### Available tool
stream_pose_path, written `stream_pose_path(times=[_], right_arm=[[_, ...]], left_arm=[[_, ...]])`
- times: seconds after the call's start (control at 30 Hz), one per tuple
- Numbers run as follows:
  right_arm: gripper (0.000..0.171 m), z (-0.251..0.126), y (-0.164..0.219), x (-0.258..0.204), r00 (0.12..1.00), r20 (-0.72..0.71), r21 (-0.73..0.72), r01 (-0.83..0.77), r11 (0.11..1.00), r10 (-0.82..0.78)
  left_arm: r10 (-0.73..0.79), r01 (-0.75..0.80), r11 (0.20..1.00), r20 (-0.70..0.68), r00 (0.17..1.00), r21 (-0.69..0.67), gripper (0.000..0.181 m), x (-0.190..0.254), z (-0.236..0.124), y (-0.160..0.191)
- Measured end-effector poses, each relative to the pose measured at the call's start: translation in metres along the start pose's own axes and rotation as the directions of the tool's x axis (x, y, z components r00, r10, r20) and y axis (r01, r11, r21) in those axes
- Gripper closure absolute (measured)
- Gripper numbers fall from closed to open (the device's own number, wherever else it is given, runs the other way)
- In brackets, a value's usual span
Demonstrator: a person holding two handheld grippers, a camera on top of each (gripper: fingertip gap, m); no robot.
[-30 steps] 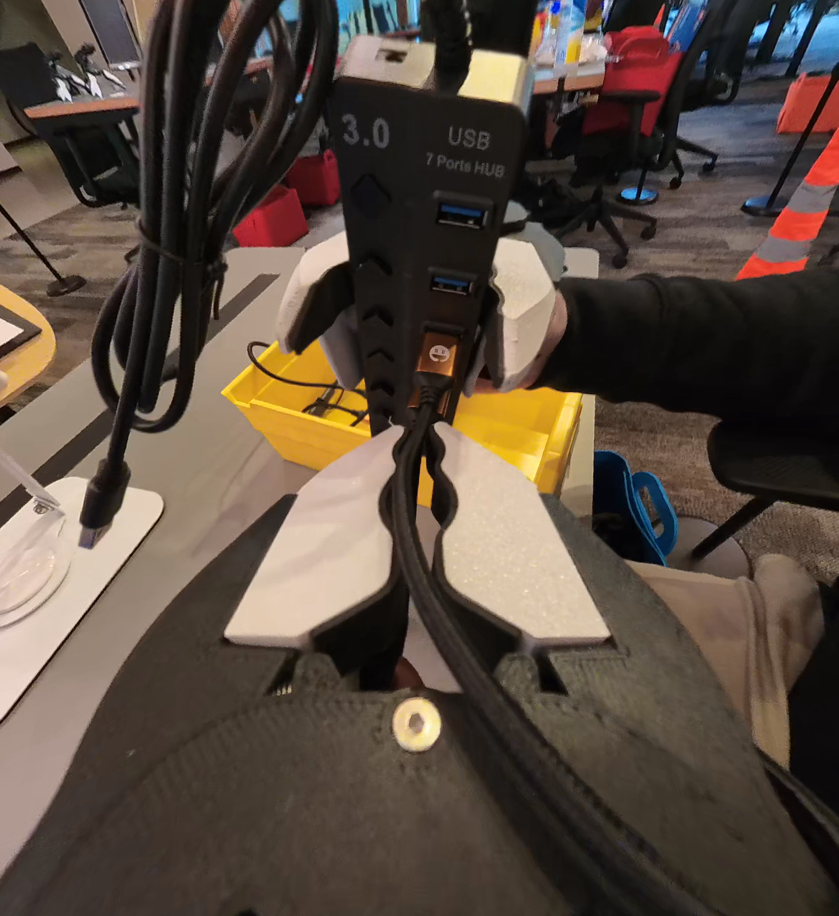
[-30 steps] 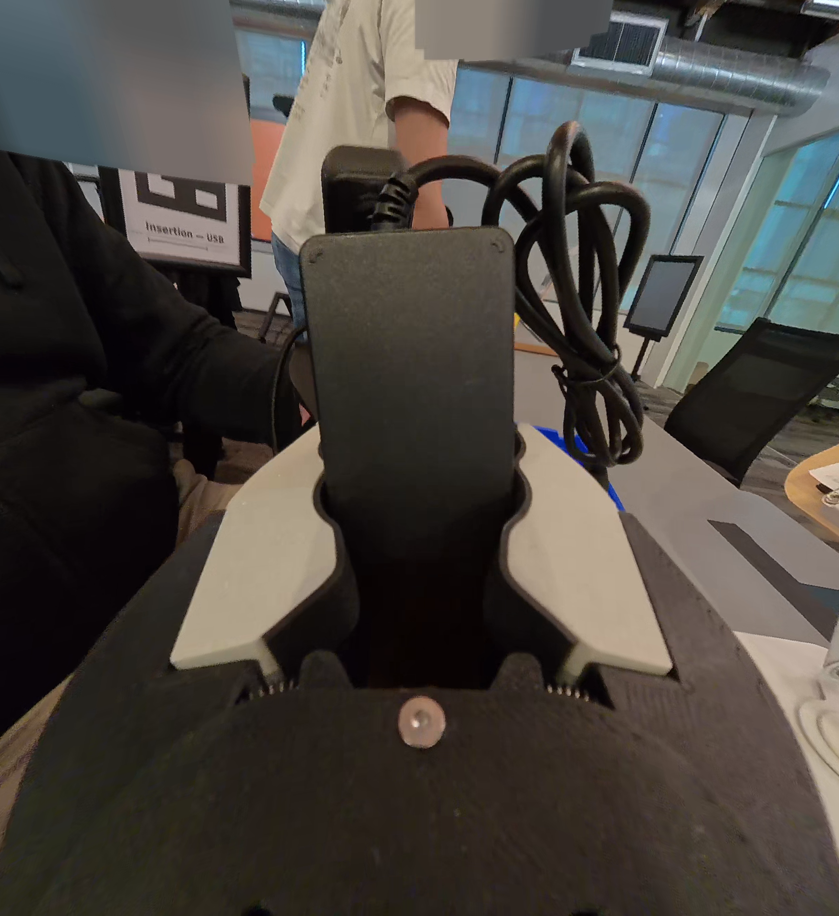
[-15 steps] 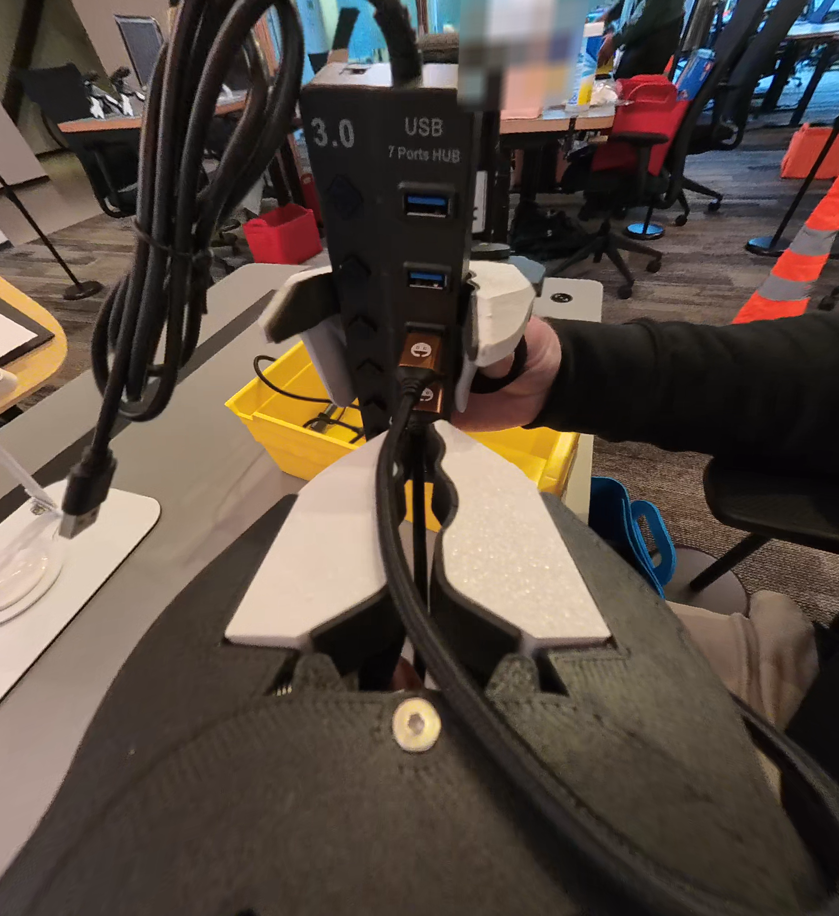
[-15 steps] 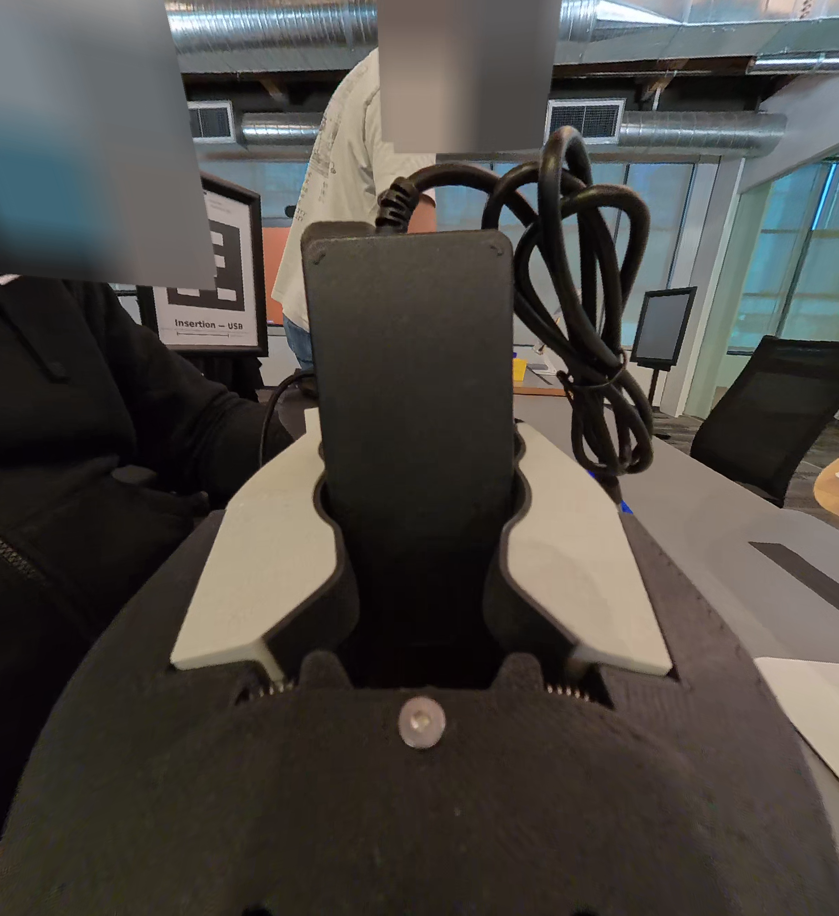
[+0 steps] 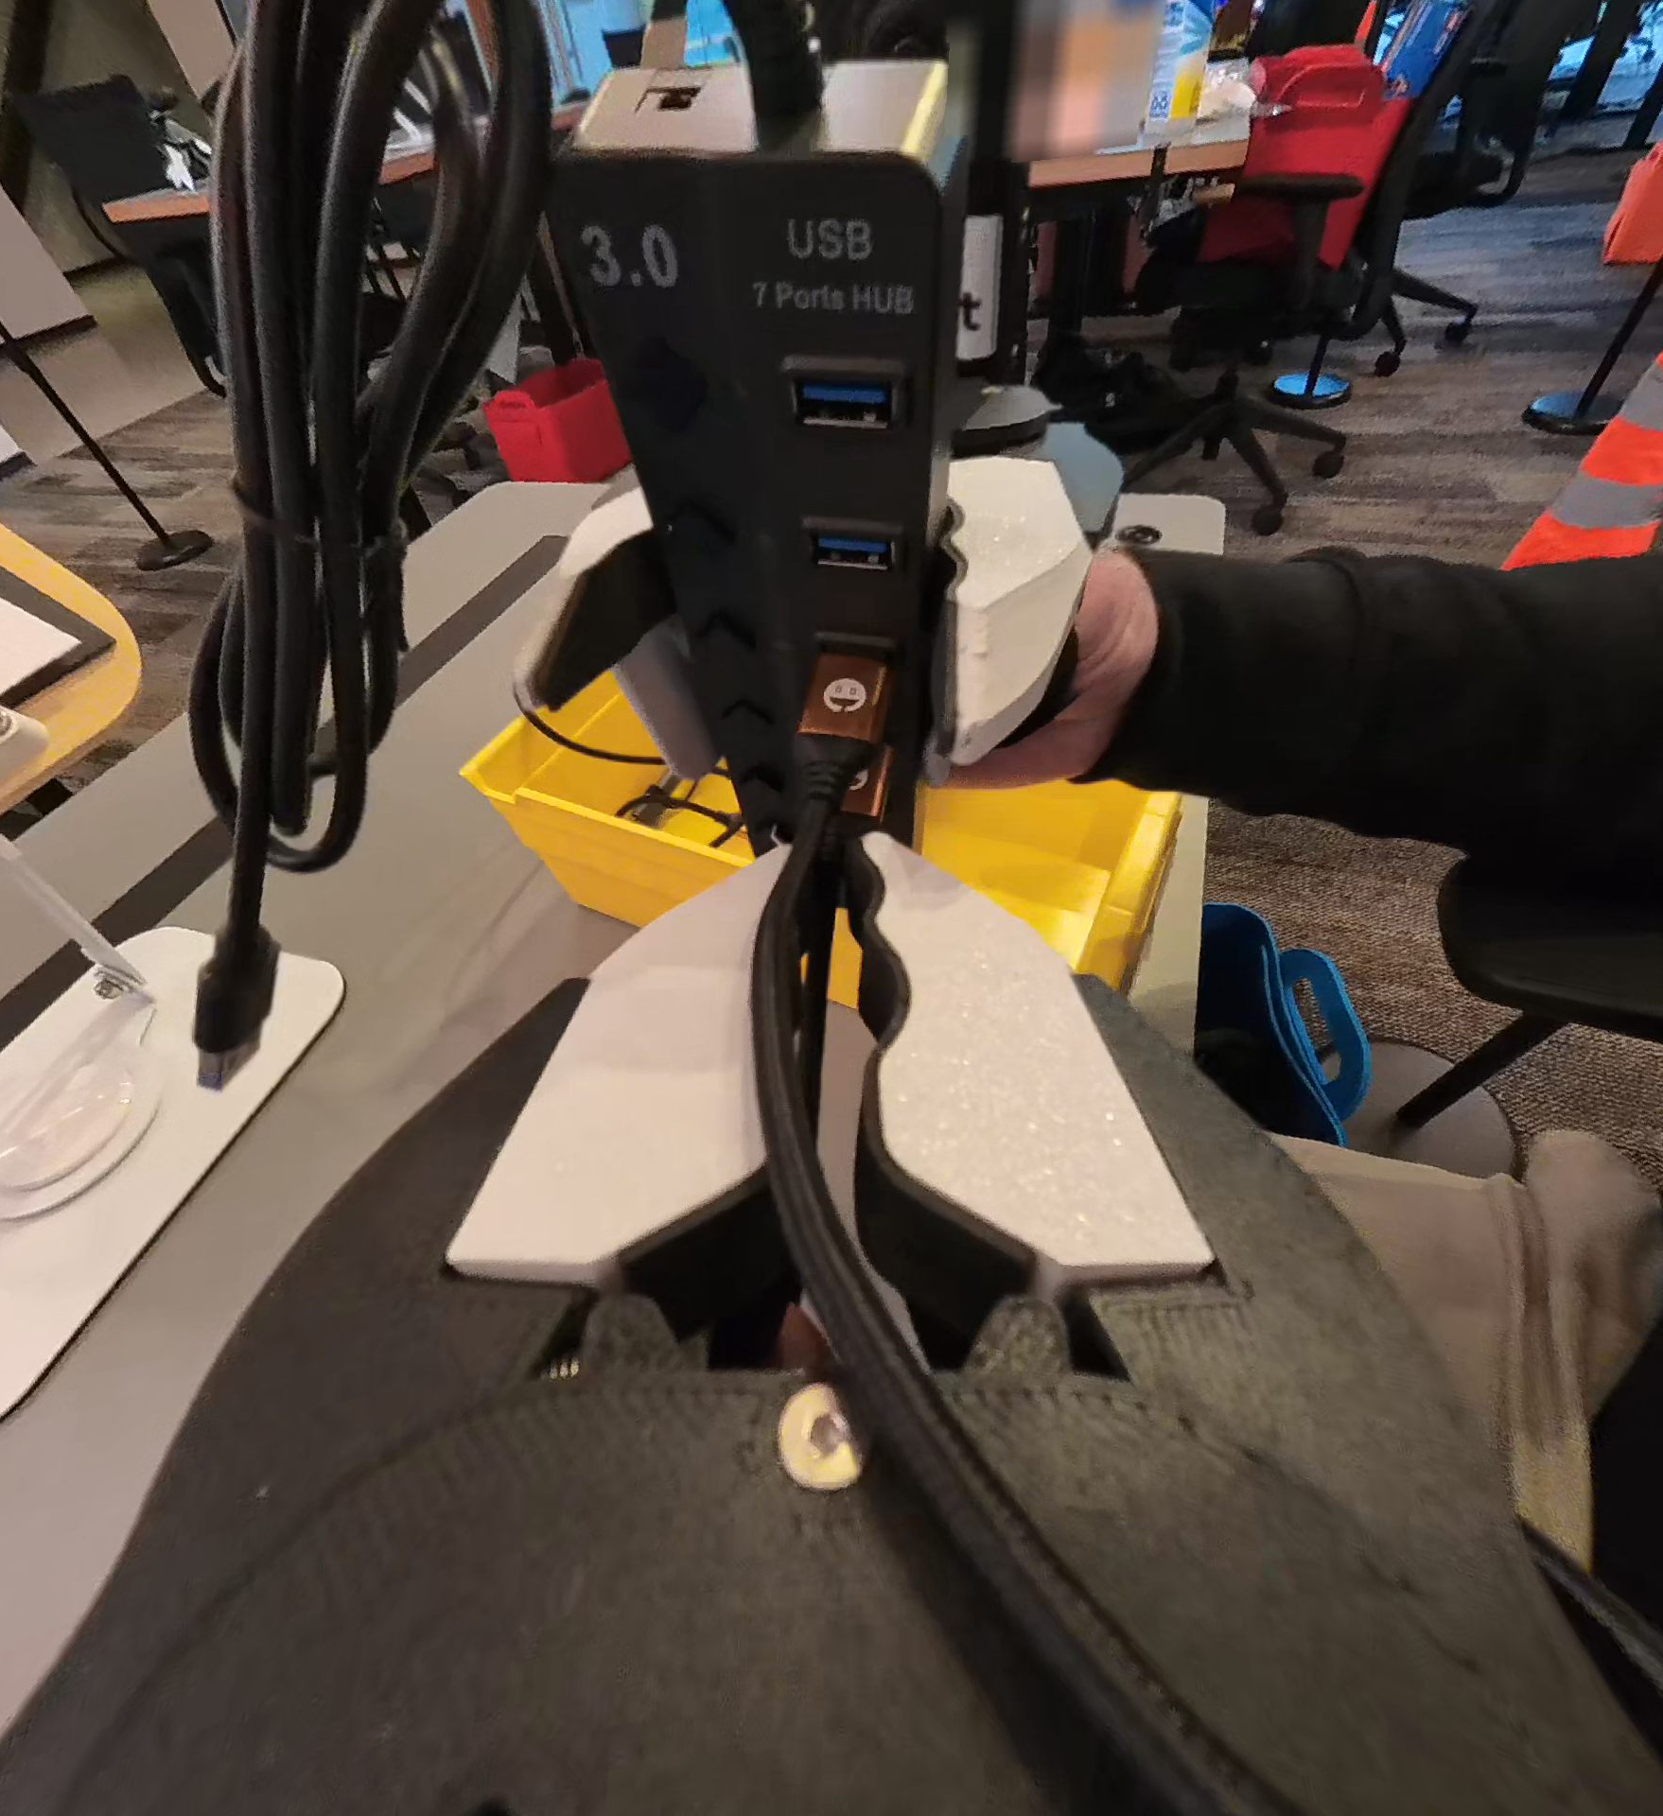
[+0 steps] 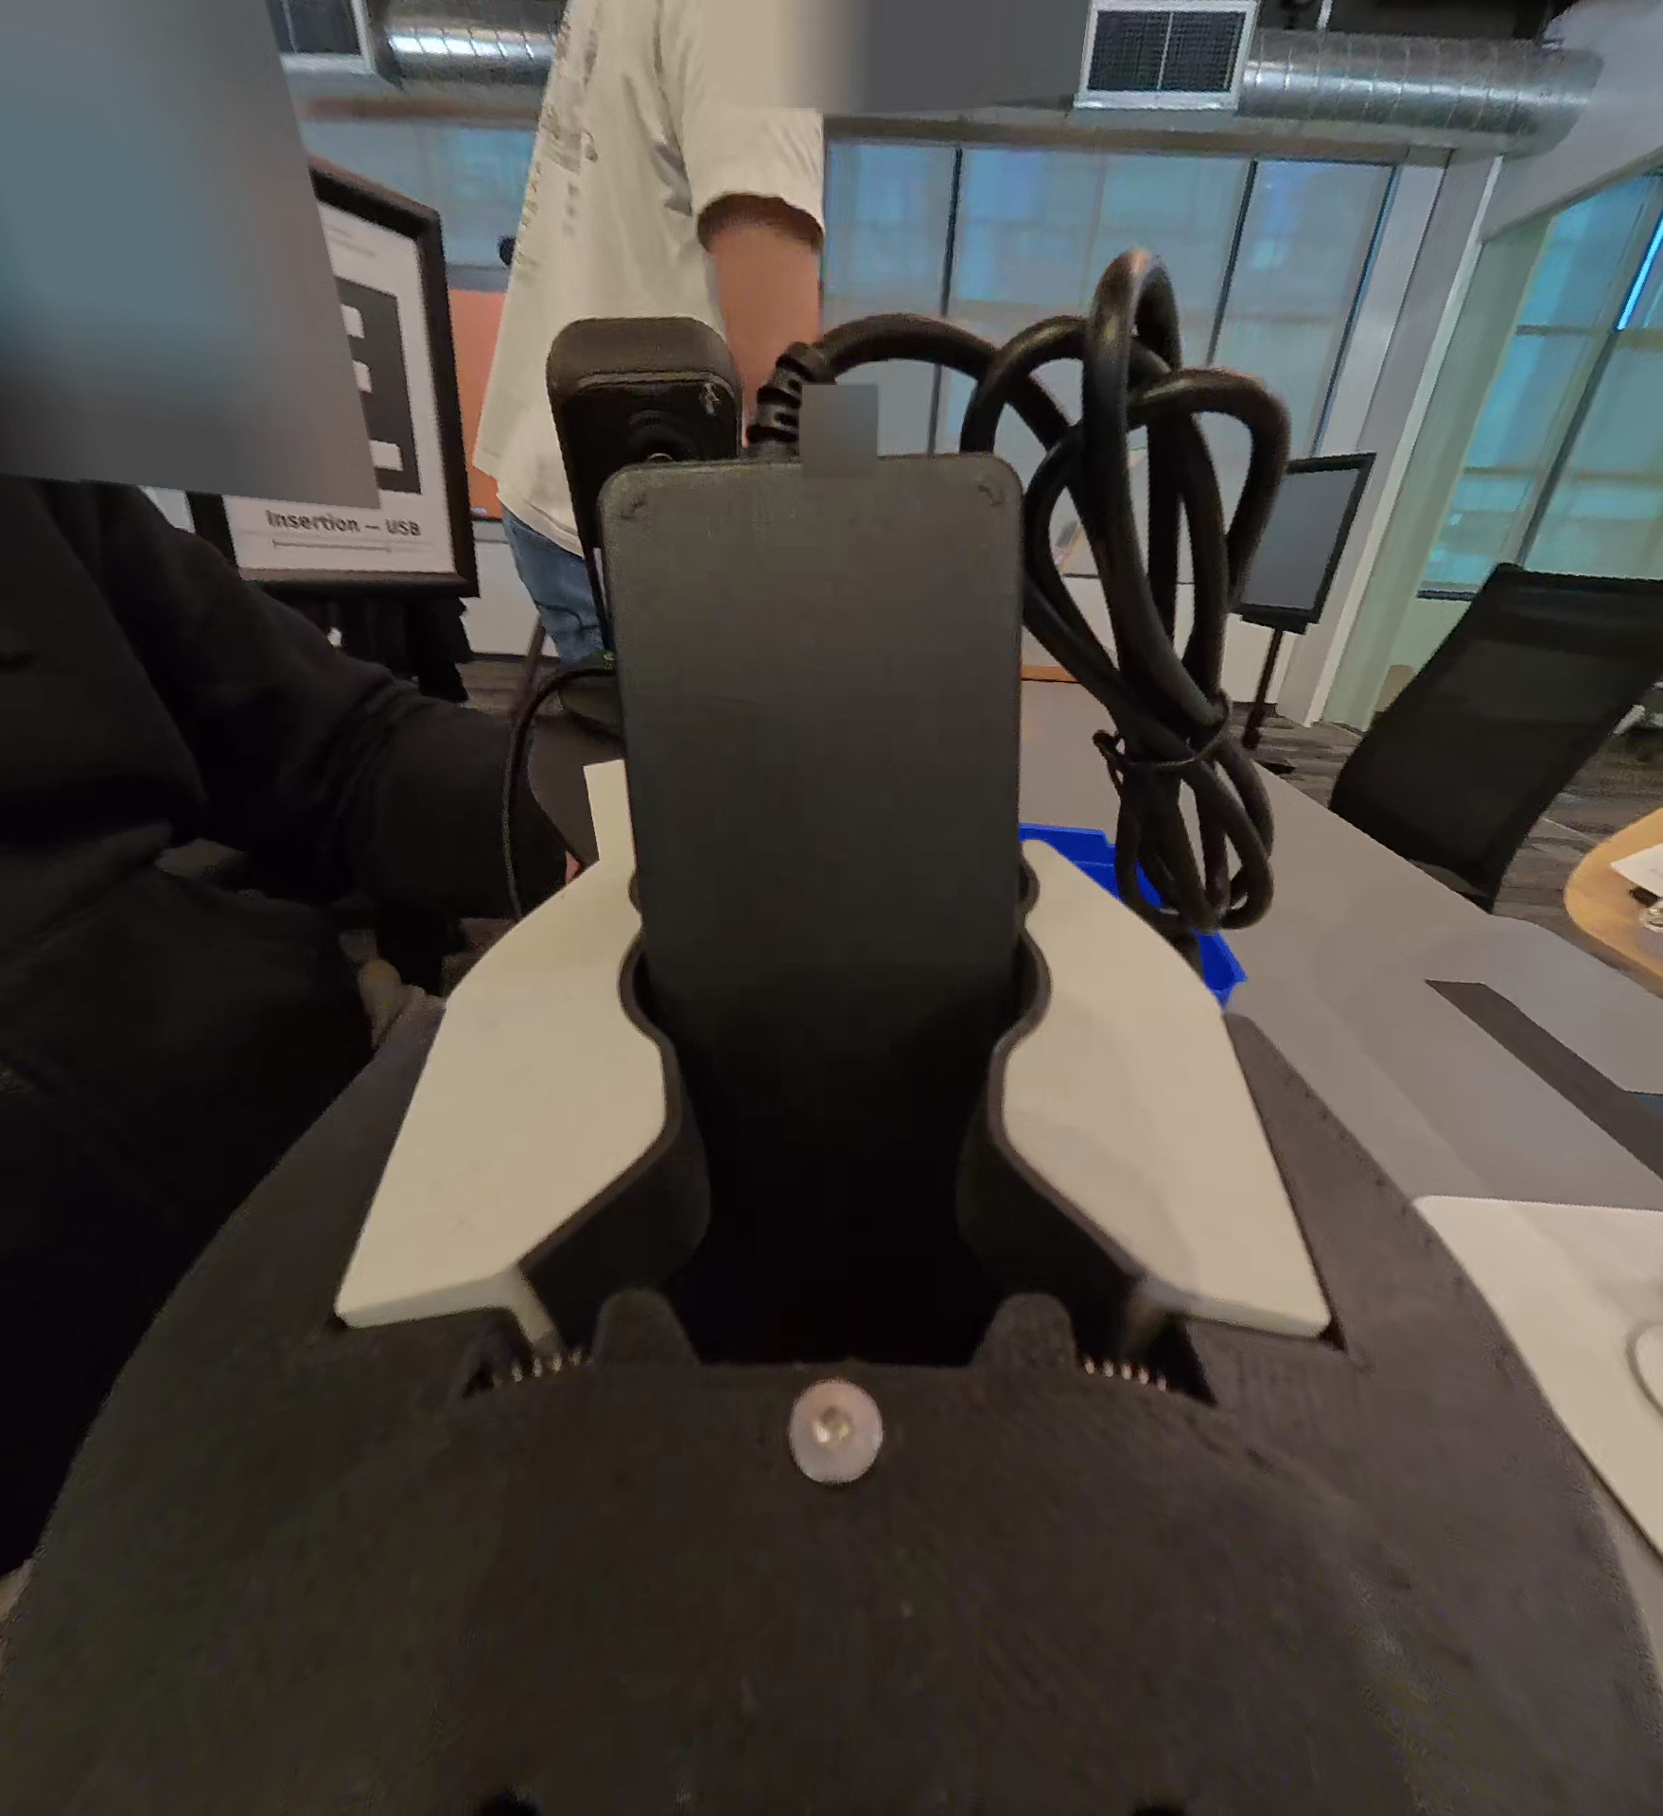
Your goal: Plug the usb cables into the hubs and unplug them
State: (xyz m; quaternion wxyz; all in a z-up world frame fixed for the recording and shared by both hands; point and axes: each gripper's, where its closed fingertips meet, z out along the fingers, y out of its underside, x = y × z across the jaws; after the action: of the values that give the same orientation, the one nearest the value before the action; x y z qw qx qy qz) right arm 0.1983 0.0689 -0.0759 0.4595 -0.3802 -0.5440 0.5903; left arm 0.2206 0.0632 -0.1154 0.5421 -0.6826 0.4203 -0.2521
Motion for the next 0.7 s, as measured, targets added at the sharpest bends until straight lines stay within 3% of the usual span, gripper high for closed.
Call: stream_pose_path(times=[0.17, 0.37, 0.7], right_arm=[[0.108, -0.013, -0.013, 0.014, 0.996, -0.079, 0.011, -0.035, 0.999, 0.036], [0.107, -0.059, -0.033, 0.054, 0.949, -0.297, 0.047, -0.097, 0.994, 0.106], [0.107, -0.128, -0.112, 0.087, 0.825, -0.564, 0.217, 0.109, 0.97, 0.033]], left_arm=[[-0.048, 0.045, 0.997, 0.049, 0.998, 0.061, 0.161, -0.016, -0.011, -0.014], [-0.031, 0.017, 0.996, 0.154, 0.988, 0.086, 0.163, -0.039, -0.031, -0.027], [-0.013, -0.006, 0.996, 0.217, 0.976, 0.087, 0.164, -0.054, -0.042, -0.029]])
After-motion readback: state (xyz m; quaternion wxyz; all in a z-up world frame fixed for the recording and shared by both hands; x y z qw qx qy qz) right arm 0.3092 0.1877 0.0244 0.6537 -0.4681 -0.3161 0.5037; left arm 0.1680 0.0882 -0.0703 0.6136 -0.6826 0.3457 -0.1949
